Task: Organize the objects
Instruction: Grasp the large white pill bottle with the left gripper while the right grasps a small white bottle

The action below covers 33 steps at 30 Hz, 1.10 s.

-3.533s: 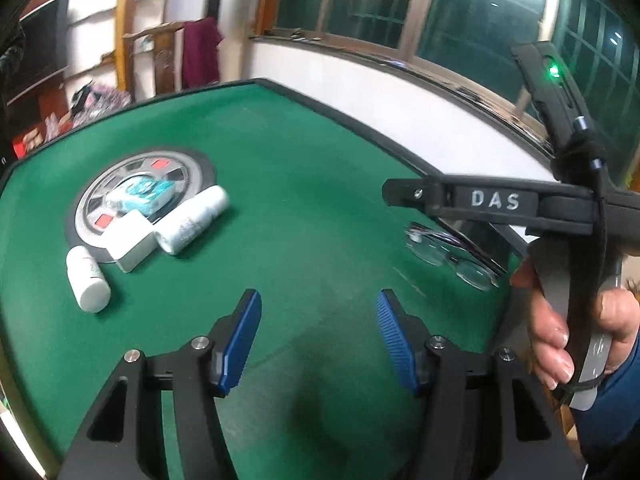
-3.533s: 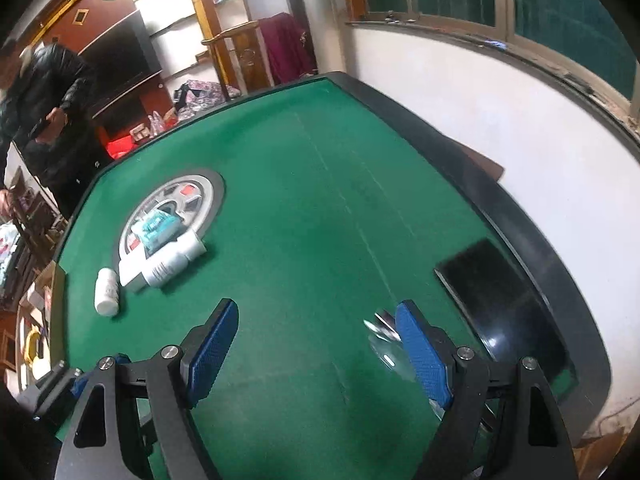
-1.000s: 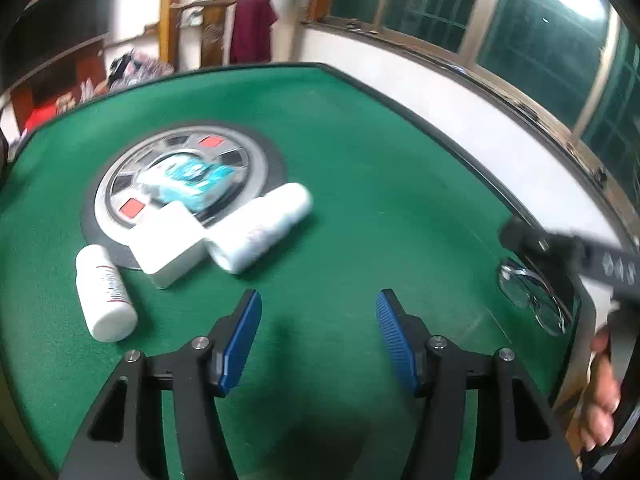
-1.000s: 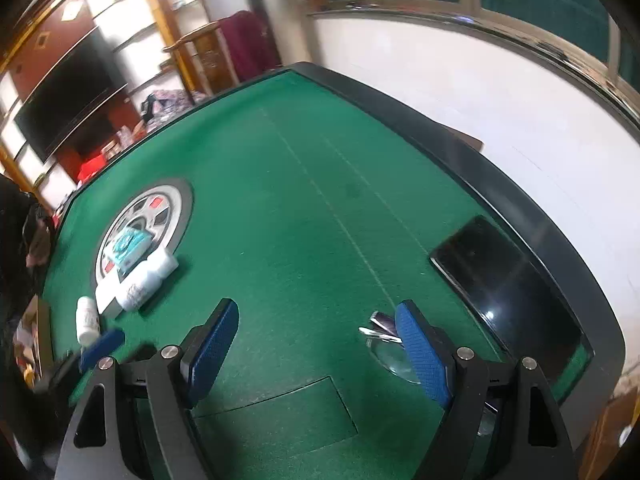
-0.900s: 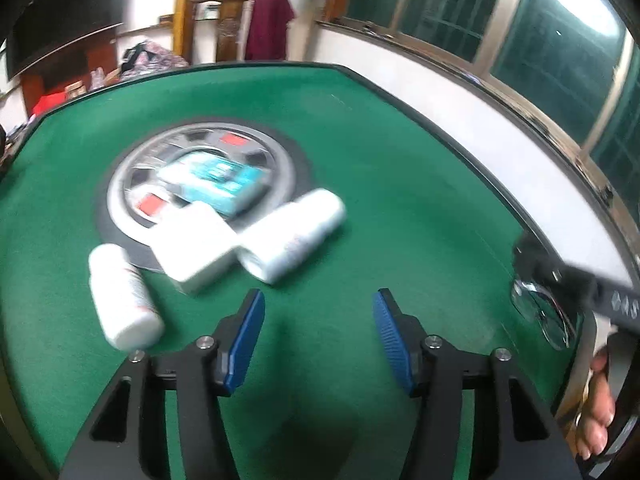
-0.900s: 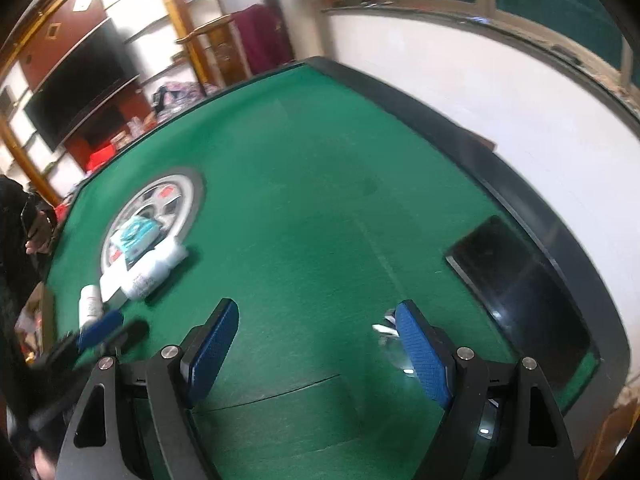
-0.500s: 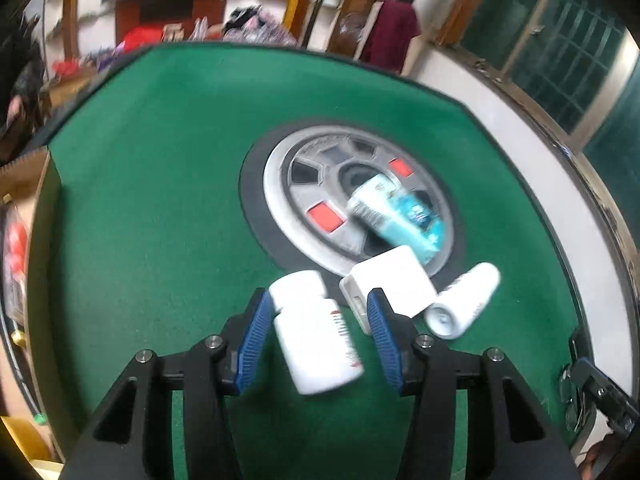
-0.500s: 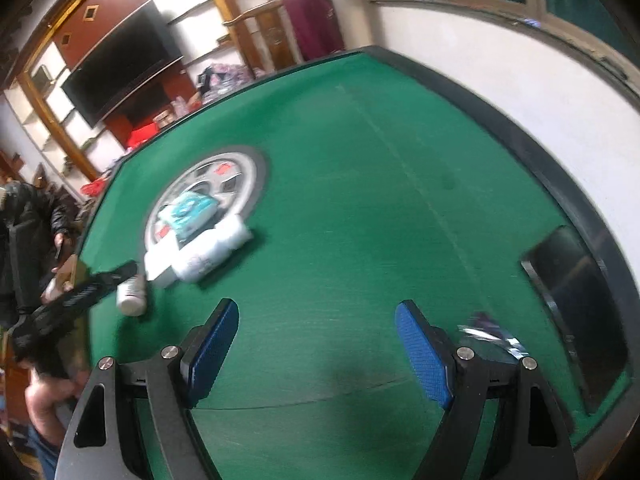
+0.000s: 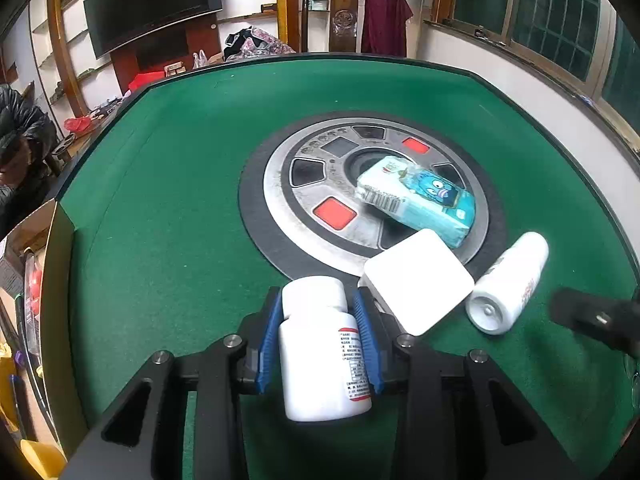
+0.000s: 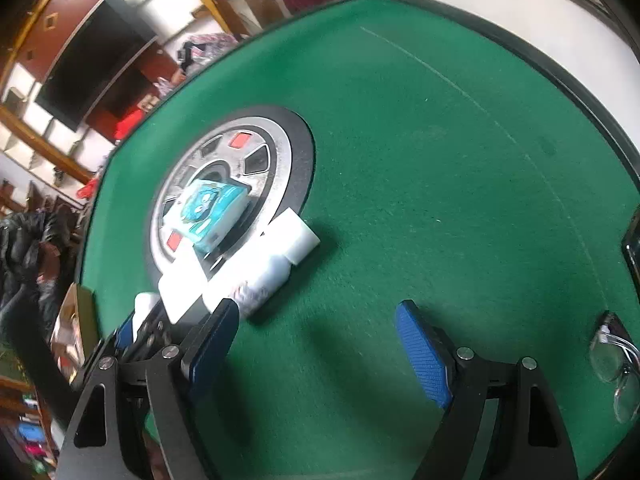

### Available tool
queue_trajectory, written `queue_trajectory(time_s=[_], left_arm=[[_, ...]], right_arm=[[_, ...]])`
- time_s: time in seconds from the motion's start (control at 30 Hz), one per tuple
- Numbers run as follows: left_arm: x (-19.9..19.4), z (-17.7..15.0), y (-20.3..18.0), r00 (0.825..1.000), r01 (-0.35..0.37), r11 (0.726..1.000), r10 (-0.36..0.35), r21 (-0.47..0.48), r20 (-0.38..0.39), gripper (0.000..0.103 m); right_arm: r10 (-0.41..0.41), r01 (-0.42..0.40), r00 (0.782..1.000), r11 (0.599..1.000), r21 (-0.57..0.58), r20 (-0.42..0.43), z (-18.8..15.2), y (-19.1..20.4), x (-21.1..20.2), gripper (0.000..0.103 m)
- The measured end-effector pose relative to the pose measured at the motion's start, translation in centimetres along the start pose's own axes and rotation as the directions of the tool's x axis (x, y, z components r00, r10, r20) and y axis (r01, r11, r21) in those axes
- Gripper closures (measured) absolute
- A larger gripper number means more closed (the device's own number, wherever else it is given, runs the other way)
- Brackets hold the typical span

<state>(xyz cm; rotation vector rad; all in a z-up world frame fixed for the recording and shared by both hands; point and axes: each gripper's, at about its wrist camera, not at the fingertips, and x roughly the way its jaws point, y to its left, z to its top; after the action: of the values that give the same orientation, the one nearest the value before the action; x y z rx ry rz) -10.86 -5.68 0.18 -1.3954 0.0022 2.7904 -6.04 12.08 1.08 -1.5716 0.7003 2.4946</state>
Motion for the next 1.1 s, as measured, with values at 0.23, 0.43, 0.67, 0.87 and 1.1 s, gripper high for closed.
queue_trajectory(time_s=[0.23, 0.43, 0.67, 0.87, 1.1], left_arm=[[-0.1, -0.1, -0.2, 1.000, -0.007, 1.000, 0.007, 0.011, 0.005, 0.068], [-0.2, -0.1, -0.4, 1.000, -0.005, 1.000, 0.005, 0.014, 0.003, 0.068], [-0.5, -0.2, -0.4, 1.000, 0.012, 1.000, -0.013, 0.017, 0.005, 0.068], [-0.9, -0.6, -1.6, 0.999, 0.042, 0.998, -0.043, 0.049, 0.011, 0.069], [-1.8, -1.5, -4.3, 0.994, 0.102, 0.987, -0.106, 0.121, 0.026, 0.069]], right_arm=[[-0.093, 0.093, 0.995, 0.996, -0.015, 0.025, 1.6, 2.9, 1.1, 0.019], [-0.167, 0.166, 0.986, 0.974, -0.154, 0.003, 0.3, 5.6, 2.6, 0.065], [-0.128, 0.128, 0.992, 0.981, -0.148, 0.010, -0.2, 3.2, 1.4, 0.066], [-0.104, 0.106, 0.994, 0.988, -0.110, 0.025, -1.7, 0.4, -0.2, 0.066], [-0.097, 0.102, 0.993, 0.992, -0.072, 0.072, -3.9, -3.0, -3.6, 0.066]])
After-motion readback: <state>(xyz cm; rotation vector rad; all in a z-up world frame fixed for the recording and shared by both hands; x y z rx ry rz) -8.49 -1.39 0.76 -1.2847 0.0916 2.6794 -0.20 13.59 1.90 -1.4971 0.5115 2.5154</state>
